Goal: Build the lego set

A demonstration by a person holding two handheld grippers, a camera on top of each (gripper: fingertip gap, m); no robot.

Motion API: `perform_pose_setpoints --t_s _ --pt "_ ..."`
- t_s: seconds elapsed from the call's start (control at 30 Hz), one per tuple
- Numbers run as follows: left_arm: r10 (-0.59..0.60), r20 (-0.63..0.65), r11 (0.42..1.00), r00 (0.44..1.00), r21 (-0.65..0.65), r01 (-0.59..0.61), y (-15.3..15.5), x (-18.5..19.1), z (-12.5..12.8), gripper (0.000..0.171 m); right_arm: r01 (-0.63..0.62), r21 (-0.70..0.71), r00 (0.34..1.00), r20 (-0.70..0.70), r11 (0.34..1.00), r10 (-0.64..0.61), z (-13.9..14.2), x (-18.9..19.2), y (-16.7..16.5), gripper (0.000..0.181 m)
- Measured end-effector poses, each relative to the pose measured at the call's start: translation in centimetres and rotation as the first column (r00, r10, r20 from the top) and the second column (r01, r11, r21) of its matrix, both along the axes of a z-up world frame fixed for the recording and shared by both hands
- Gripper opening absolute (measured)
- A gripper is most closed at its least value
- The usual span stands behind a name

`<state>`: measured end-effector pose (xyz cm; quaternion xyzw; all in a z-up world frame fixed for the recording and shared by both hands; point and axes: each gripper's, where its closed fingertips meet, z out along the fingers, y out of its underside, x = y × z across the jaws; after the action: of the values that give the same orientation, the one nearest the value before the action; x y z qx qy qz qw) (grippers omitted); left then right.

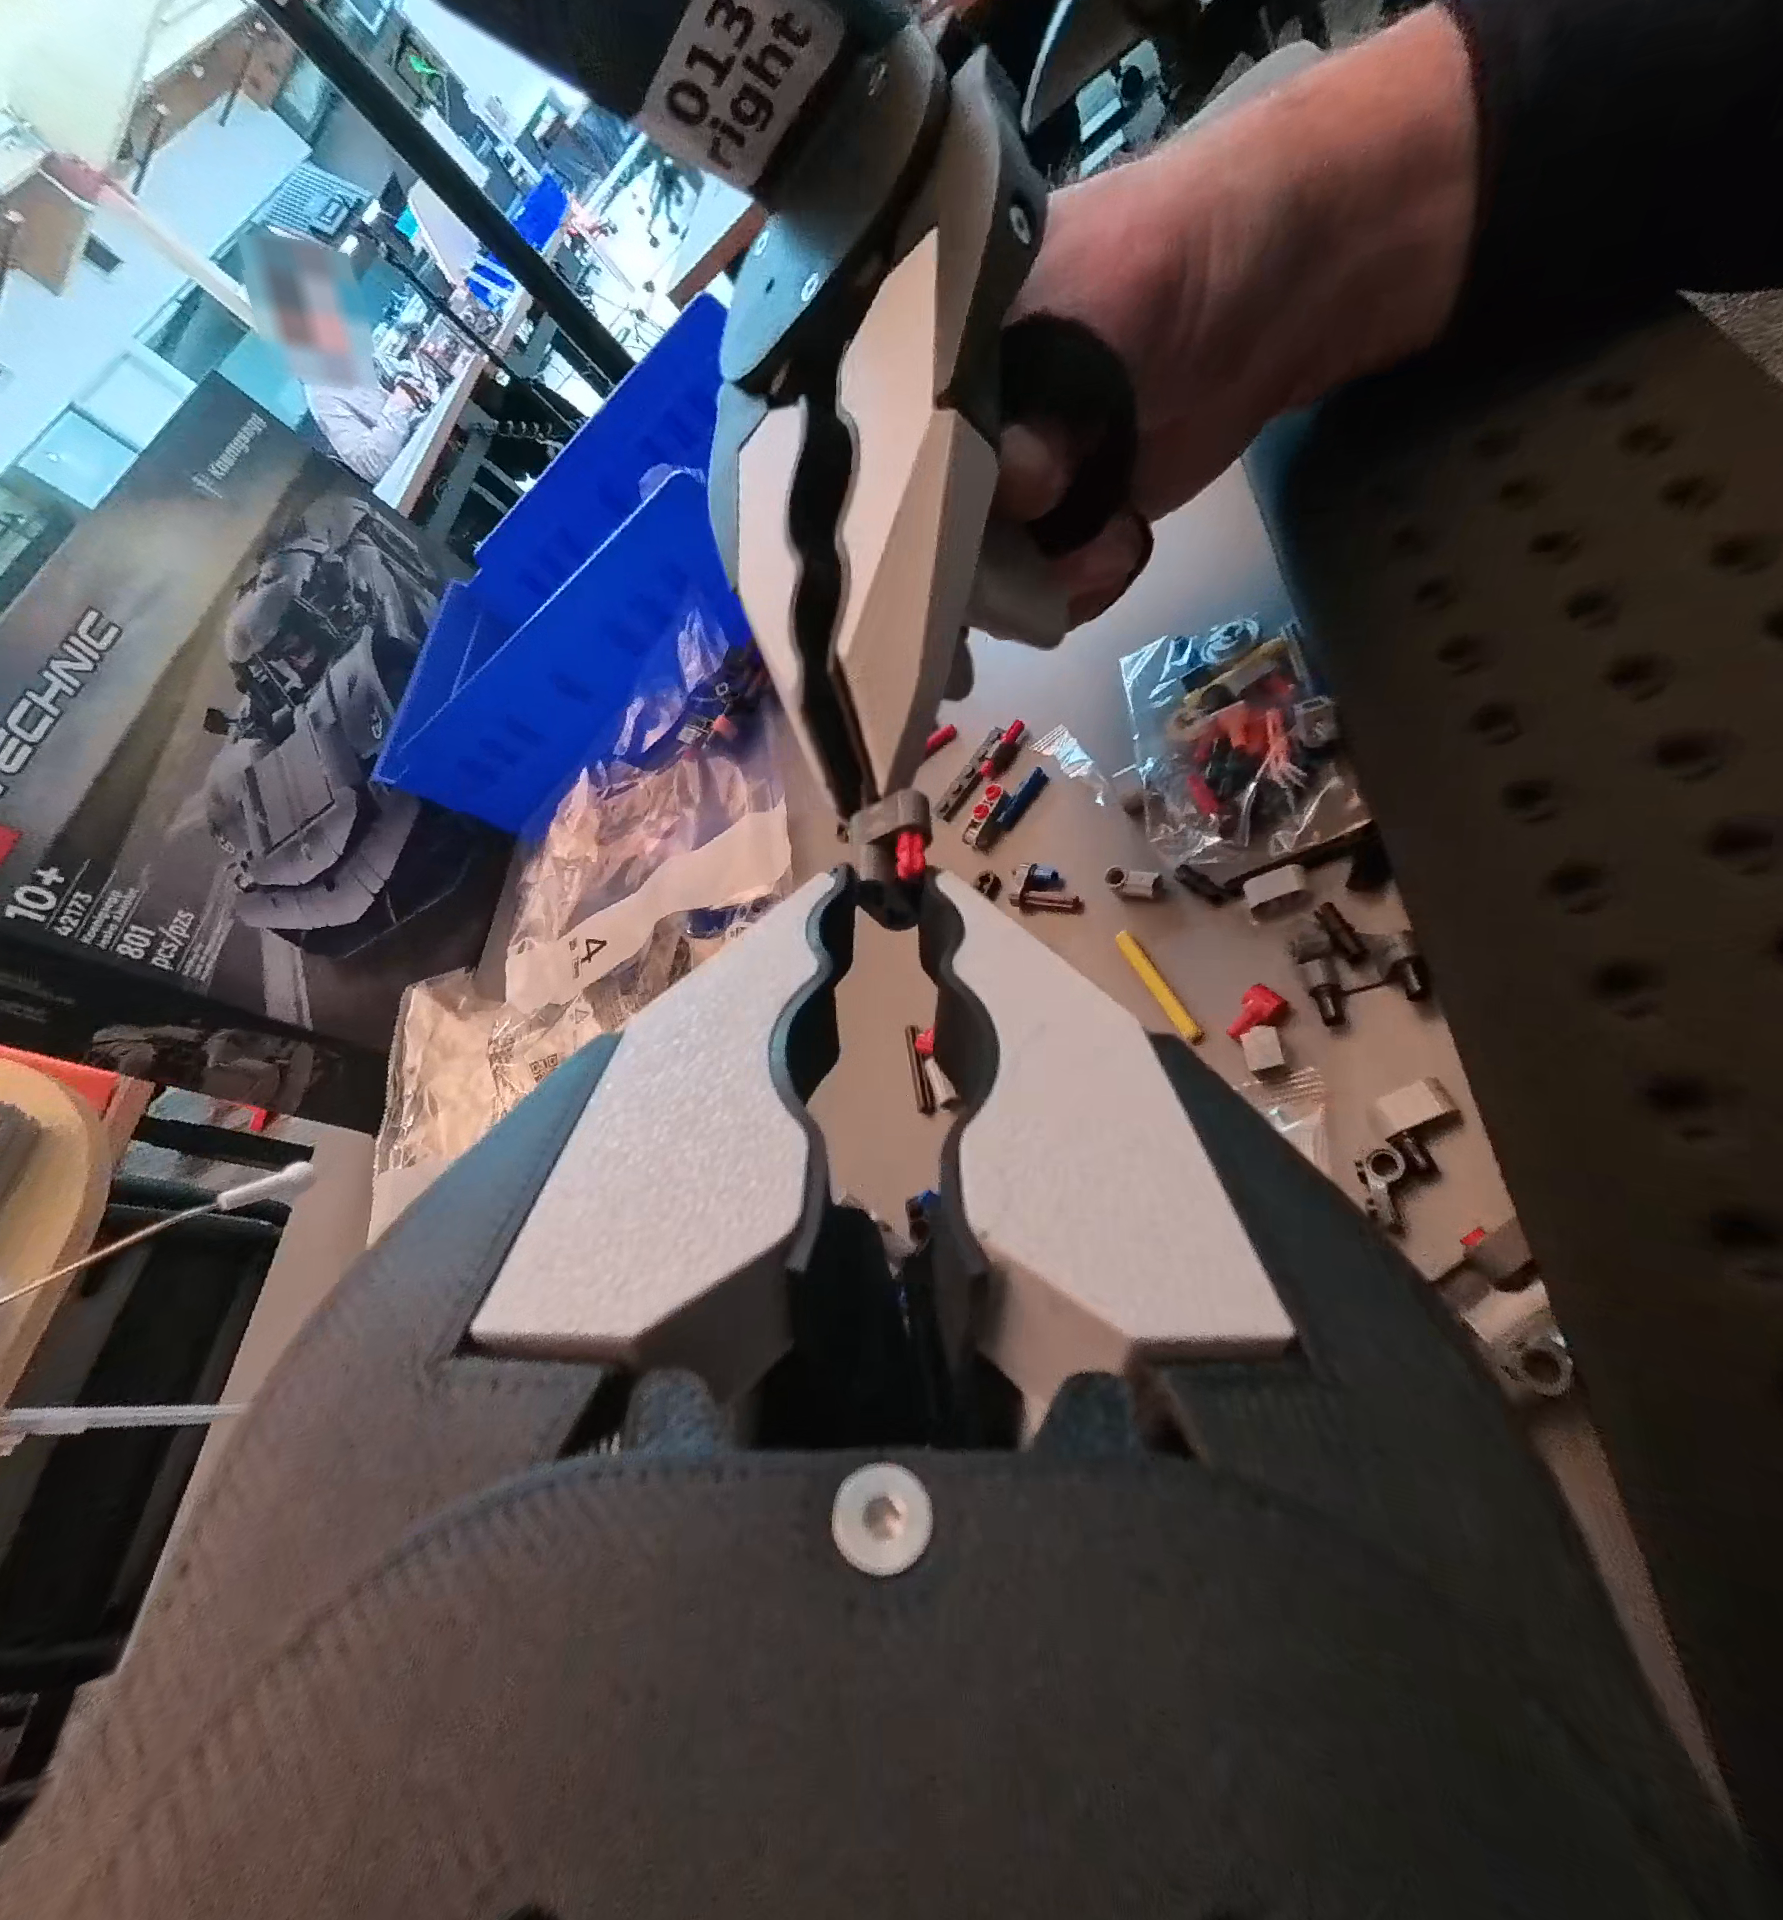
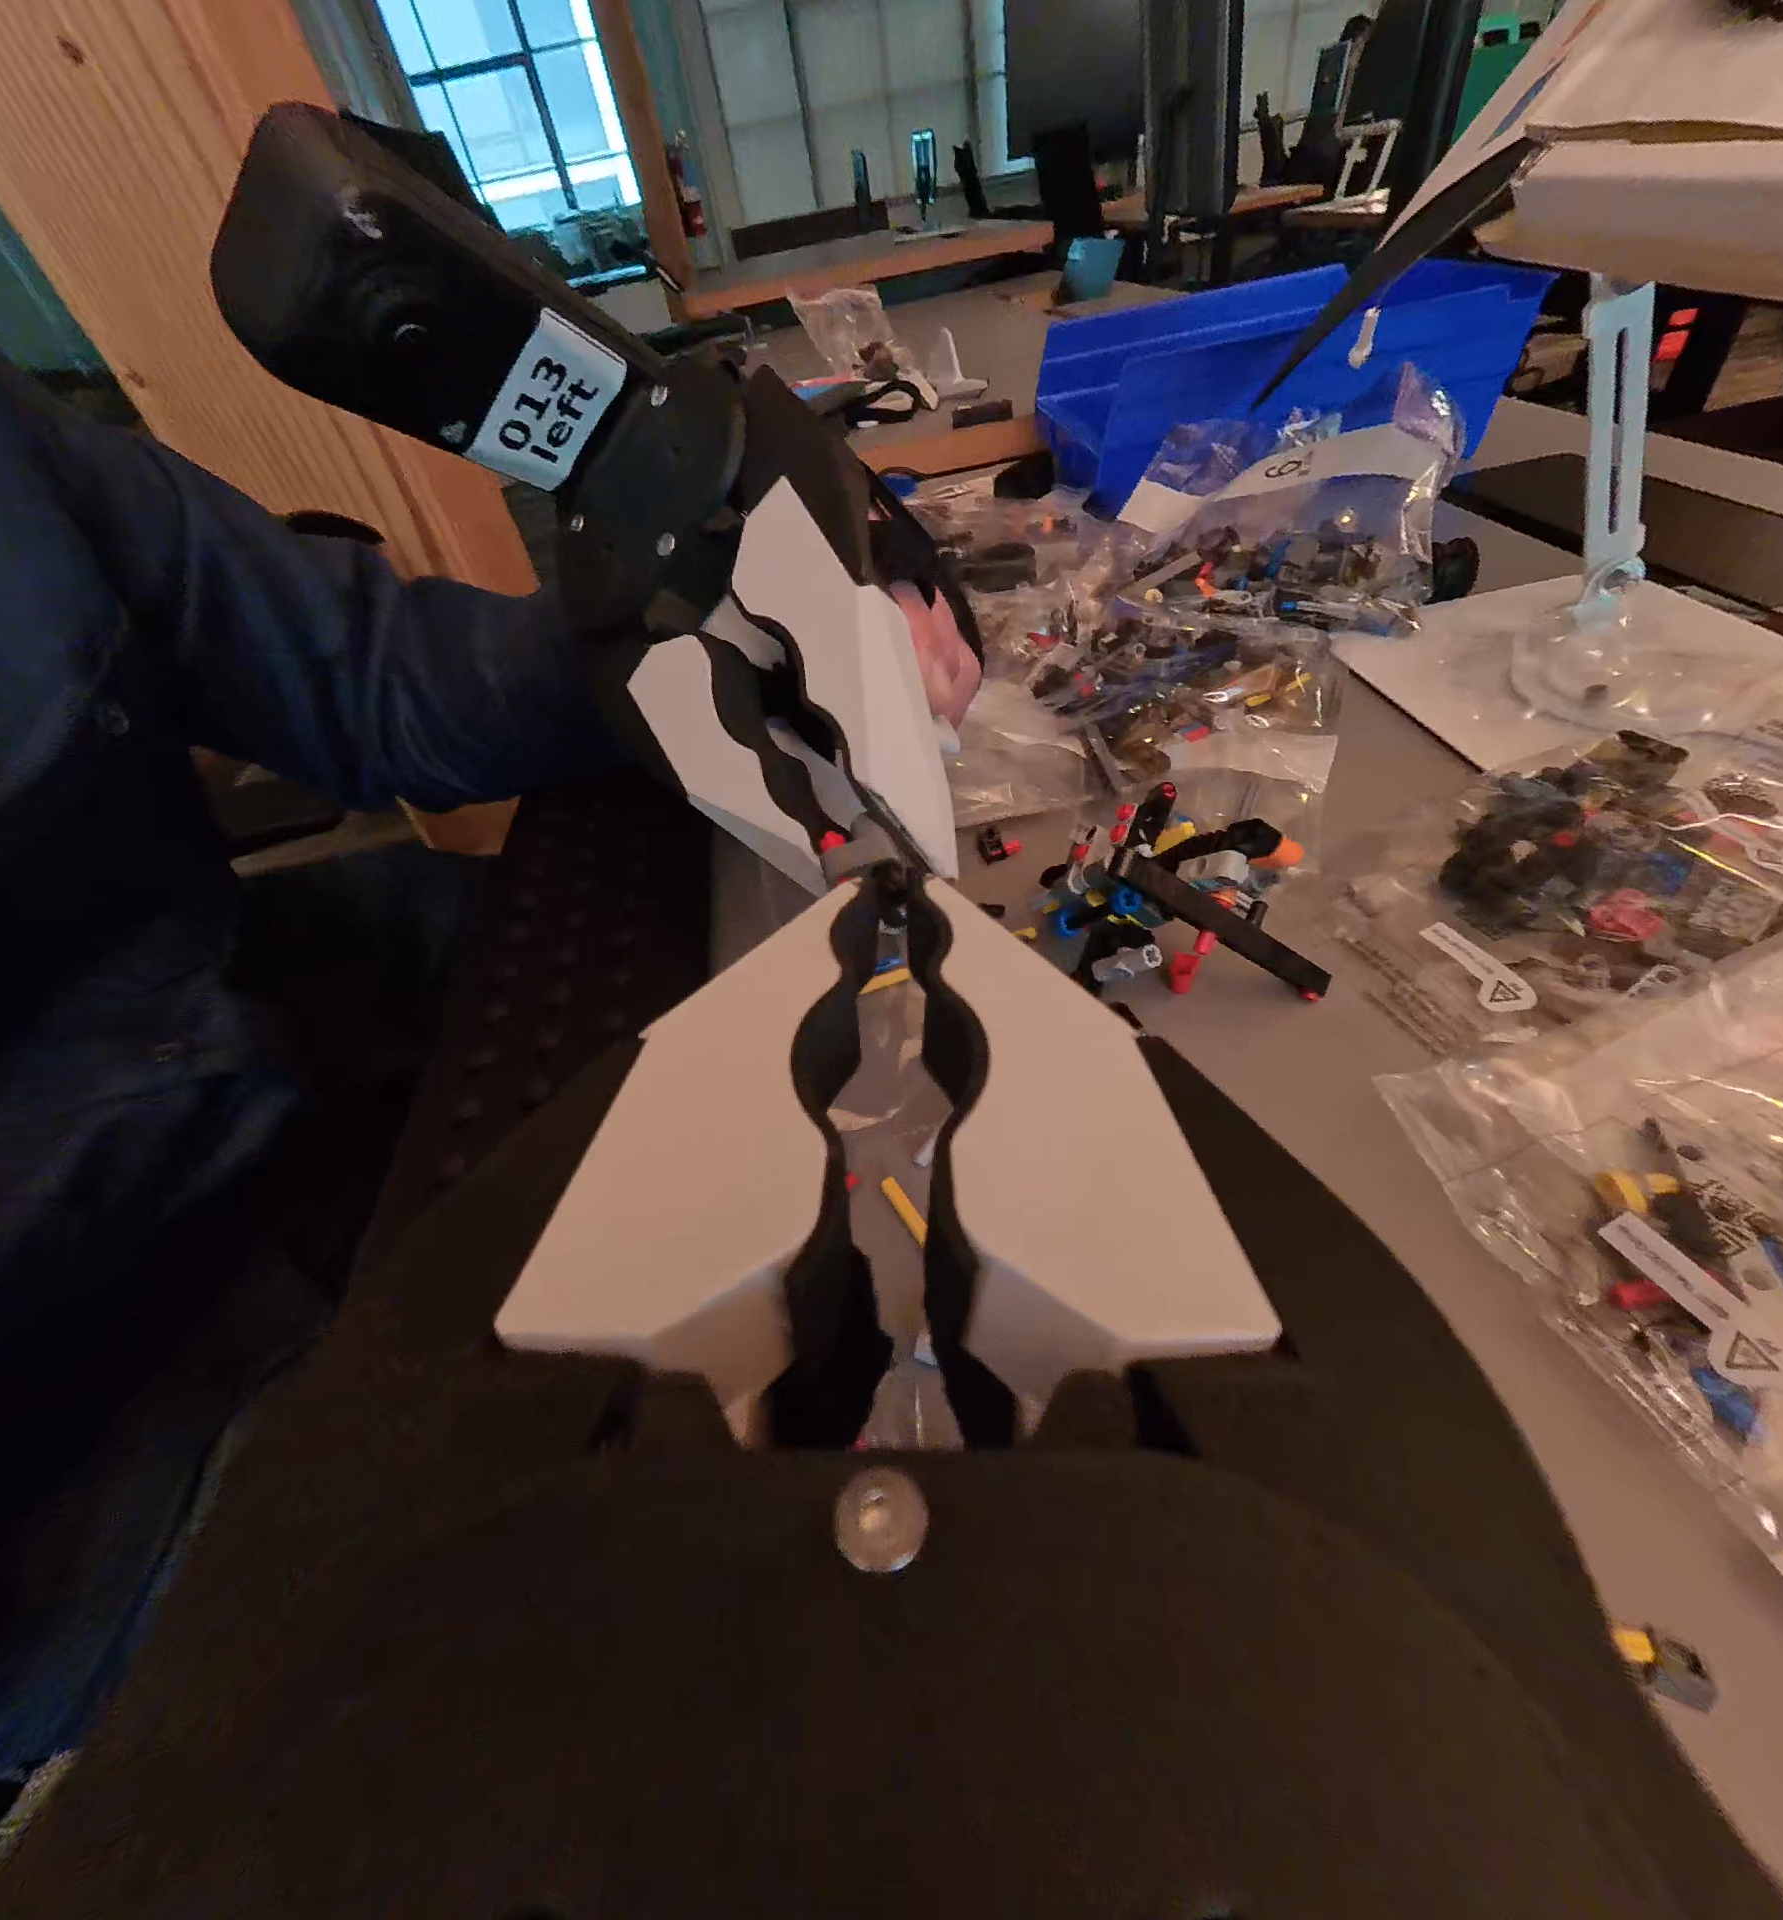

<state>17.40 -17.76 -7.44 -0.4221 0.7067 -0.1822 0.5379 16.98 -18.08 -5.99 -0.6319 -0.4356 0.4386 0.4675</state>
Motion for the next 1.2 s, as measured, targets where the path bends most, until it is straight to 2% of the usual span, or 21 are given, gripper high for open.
perform_pose_setpoints --t_s 0.47,0.63,0.87,0.97,1.2 --pt "-0.004 -0.003 1.0 1.0 0.027 0.004 -0.17 0.22 -0.12 0.011 0.012 0.013 1.0 -0.006 1.0 -0.012 0.35 0.16 -0.07 0.002" --pt "-0.009 -0.001 1.0 1.0 0.024 0.009 -0.28 0.24 -0.14 0.011 -0.013 -0.023 1.0 -0.016 1.0 0.012 0.2 0.01 -0.29 0.0" --pt "-0.011 0.022 1.0 1.0 0.029 0.01 -0.31 0.28 0.22 0.011 -0.023 -0.048 0.999 -0.026 0.999 0.021 0.2 0.08 -0.34 0.009" --pt "-0.008 0.02 1.0 1.0 0.028 0.007 -0.25 0.28 0.23 0.011 -0.021 -0.044 1.0 -0.017 0.999 0.02 0.05 0.03 -0.31 0.003" --pt "-0.018 0.019 1.0 1.0 0.022 0.017 -0.41 0.25 0.19 0.011 -0.024 -0.017 1.0 -0.017 1.0 0.024 0.26 -0.07 -0.52 0.003"
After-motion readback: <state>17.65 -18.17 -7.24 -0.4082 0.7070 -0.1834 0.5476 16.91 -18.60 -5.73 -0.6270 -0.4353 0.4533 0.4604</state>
